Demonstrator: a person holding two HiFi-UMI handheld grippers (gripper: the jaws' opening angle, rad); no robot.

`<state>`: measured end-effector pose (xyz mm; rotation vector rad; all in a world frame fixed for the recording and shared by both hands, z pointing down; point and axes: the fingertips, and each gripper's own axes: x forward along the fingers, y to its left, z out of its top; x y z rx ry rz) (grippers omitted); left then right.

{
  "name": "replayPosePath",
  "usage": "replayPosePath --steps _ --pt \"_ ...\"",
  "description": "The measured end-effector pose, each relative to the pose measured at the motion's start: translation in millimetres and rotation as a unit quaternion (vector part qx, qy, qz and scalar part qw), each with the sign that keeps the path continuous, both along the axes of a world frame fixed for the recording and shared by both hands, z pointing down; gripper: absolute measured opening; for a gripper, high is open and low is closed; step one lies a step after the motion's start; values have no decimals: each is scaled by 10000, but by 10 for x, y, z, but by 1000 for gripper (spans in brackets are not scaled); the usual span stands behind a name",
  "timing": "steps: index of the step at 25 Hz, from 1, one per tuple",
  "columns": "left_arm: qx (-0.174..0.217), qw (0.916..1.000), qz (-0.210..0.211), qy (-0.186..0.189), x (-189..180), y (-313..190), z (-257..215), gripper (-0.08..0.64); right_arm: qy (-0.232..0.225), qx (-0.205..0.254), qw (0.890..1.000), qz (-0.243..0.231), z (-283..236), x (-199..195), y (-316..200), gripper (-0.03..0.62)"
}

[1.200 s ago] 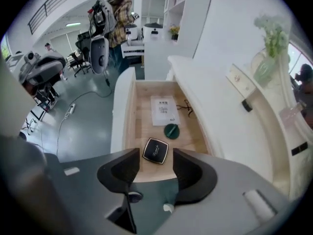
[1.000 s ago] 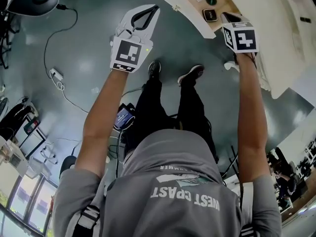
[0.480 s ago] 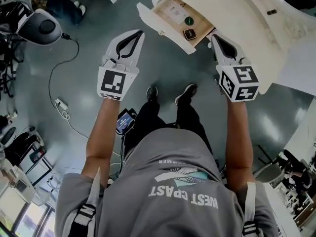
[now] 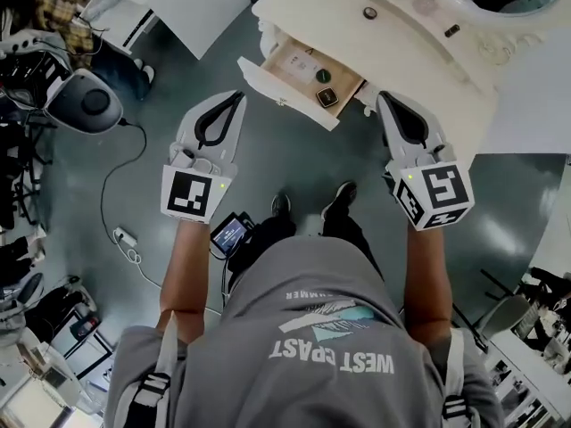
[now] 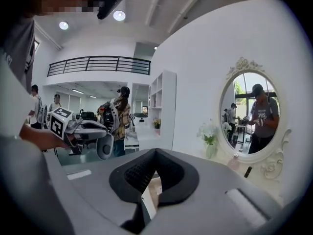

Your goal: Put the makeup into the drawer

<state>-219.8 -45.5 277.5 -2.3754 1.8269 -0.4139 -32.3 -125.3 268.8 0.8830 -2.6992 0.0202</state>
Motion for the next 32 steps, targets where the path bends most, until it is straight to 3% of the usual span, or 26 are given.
replayPosePath --steps 6,16,32 --pt "282 9986 399 -186 120 54 -519 2 -194 441 9988 52 -553 32 108 0" --pt "394 9956 787 -330 209 44 -806 3 -195 699 9970 -257 -768 -101 201 0" --pt "145 9951 975 -74 234 -300 -299 2 -82 463 9988 -116 -281 -72 -128 0"
